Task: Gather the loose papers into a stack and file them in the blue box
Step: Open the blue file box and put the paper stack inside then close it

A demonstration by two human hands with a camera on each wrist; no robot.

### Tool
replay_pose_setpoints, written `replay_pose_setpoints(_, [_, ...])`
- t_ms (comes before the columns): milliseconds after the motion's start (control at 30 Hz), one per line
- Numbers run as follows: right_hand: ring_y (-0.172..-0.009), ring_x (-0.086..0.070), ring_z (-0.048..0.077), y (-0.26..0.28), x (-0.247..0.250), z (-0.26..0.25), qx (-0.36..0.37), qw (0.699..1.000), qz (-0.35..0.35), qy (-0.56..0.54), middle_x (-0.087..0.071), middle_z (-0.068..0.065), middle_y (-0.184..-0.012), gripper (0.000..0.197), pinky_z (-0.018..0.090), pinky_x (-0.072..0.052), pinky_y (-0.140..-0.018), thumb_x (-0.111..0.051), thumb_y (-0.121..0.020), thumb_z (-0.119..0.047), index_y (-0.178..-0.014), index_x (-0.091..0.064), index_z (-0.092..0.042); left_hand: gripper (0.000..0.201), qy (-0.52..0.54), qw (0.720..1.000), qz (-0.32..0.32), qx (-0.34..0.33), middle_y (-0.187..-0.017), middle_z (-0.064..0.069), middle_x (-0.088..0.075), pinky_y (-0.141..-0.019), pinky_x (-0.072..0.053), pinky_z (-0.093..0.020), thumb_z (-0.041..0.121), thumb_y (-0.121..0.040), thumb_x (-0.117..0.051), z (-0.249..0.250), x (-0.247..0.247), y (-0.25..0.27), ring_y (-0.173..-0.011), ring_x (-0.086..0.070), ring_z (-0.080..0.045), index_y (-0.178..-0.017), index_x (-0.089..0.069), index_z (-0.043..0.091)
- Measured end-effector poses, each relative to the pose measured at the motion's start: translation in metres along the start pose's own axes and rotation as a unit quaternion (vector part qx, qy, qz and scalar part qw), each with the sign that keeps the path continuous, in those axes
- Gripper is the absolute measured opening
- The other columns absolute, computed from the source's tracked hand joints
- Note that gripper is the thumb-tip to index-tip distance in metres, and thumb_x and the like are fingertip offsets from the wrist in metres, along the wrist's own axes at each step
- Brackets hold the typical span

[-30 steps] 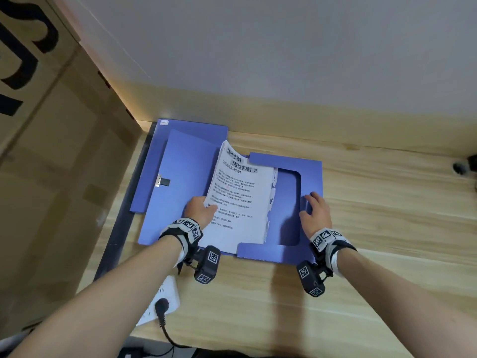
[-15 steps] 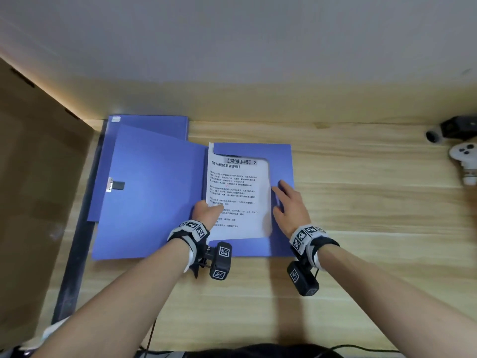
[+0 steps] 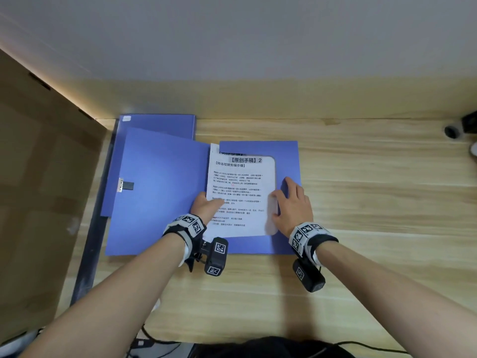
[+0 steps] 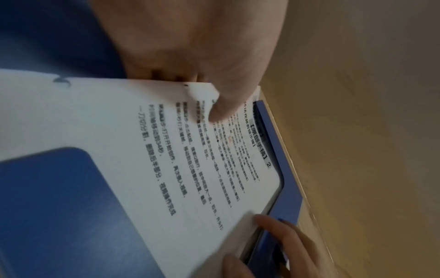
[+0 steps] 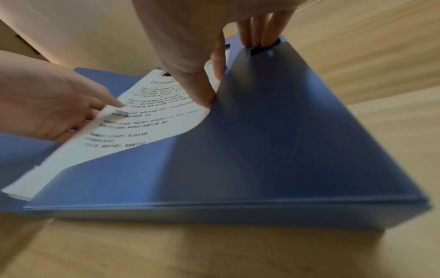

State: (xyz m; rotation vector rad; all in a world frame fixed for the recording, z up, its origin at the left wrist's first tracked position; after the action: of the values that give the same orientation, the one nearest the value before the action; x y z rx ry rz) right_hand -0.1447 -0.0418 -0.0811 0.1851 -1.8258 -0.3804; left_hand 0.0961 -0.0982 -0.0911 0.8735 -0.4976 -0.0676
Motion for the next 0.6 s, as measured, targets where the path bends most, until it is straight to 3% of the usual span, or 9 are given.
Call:
replay_pose_setpoints(67, [-0.138,-0.03,0.034,-0.001,0.0,0.002,-0.004,1.0,0.001,-0.021,-0.025,0.011,-0.155,0.067,0.043,-0.038,-0.102,-0.062,-0.072,-0.026,-0.136,-0.043,-0.017,0.039,0.026,0.997,0.065,-0.036,-0.114,-0.005,-0.063,-0.068,-0.048,-0.03,0.016,-0.087,-0.058,0.006,0.003,0.004,-0.089,-0.062,-0.024,-0.124,-0.045,0.013])
replay_pose_setpoints(100, [-0.138,-0.03,0.032,-0.001,-0.001,0.005,-0.007,0.999,0.004,-0.034,-0.024,0.01,-0.156,0.072,0.042,-0.038,-0.103,-0.06,-0.076,-0.029,-0.142,-0.037,-0.014,0.039,0.036,0.996,0.068,-0.043,-0.111,-0.004,-0.061,-0.066,-0.045,-0.029,0.014,-0.088,-0.056,0.009,-0.002,0.007,-0.087,-0.06,-0.022,-0.125,-0.043,0.013])
replay_pose_setpoints(200, [-0.141,-0.026,0.028,0.0,-0.003,0.013,-0.003,0.998,0.01,-0.069,-0.019,0.005,-0.161,0.076,0.039,-0.034,-0.11,-0.052,-0.086,-0.035,-0.152,-0.023,-0.009,0.039,0.065,0.996,0.036,-0.045,-0.112,-0.005,-0.059,-0.077,-0.045,-0.033,0.01,-0.089,-0.053,0.013,-0.032,0.015,-0.091,-0.058,-0.023,-0.126,-0.041,0.012])
replay_pose_setpoints(333, [-0.145,-0.02,0.025,0.003,-0.008,0.019,0.01,0.997,0.008,-0.081,-0.013,0.002,-0.163,0.074,0.039,-0.03,-0.114,-0.047,-0.089,-0.038,-0.153,-0.021,-0.01,0.036,0.062,0.996,0.029,-0.052,-0.114,-0.002,-0.058,-0.076,-0.05,-0.035,0.015,-0.084,-0.055,0.01,-0.076,0.018,-0.091,-0.059,-0.022,-0.115,-0.038,0.02])
replay_pose_setpoints(400, [-0.146,-0.019,0.024,0.002,-0.01,0.021,0.015,0.996,0.014,-0.083,-0.012,0.002,-0.163,0.073,0.039,-0.029,-0.115,-0.046,-0.09,-0.039,-0.153,-0.021,-0.01,0.038,0.045,0.996,0.042,-0.06,-0.117,-0.001,-0.056,-0.081,-0.052,-0.037,0.021,-0.077,-0.055,0.011,-0.082,0.019,-0.097,-0.061,-0.023,-0.111,-0.037,0.024])
replay_pose_setpoints(467, [-0.146,-0.019,0.024,0.002,-0.011,0.021,0.024,0.996,0.019,-0.079,-0.012,0.003,-0.163,0.072,0.039,-0.028,-0.115,-0.045,-0.091,-0.038,-0.153,-0.021,-0.01,0.047,0.017,0.995,0.063,-0.081,-0.127,-0.004,-0.052,-0.092,-0.049,-0.036,0.018,-0.078,-0.058,0.015,-0.081,0.018,-0.114,-0.056,-0.027,-0.122,-0.041,0.017])
replay_pose_setpoints(533, [-0.145,-0.021,0.025,0.003,-0.013,0.022,0.028,0.996,0.027,-0.077,-0.013,0.004,-0.163,0.07,0.039,-0.03,-0.115,-0.045,-0.092,-0.036,-0.152,-0.022,-0.009,0.068,-0.045,0.989,0.092,-0.11,-0.145,-0.01,-0.035,-0.108,-0.035,-0.037,0.011,-0.085,-0.06,0.02,-0.076,0.019,-0.135,-0.036,-0.027,-0.145,-0.029,0.007])
replay_pose_setpoints(600, [-0.145,-0.022,0.026,0.003,-0.013,0.022,0.03,0.996,0.036,-0.076,-0.014,0.005,-0.163,0.069,0.041,-0.031,-0.115,-0.045,-0.092,-0.035,-0.152,-0.023,-0.009,0.078,-0.081,0.982,0.105,-0.134,-0.155,-0.012,-0.021,-0.118,-0.021,-0.037,0.01,-0.088,-0.059,0.026,-0.071,0.02,-0.145,-0.019,-0.028,-0.153,-0.015,0.004])
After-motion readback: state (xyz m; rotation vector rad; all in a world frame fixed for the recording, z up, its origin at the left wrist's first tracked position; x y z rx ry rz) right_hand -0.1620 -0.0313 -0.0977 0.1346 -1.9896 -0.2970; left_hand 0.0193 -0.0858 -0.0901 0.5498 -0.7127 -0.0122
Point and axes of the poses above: each hand's wrist, its own y-axis away from the middle knuckle, its own x-axis out of the back of the hand, z = x × y, the point moved 4 cm from there along -y, towards the middle knuckle
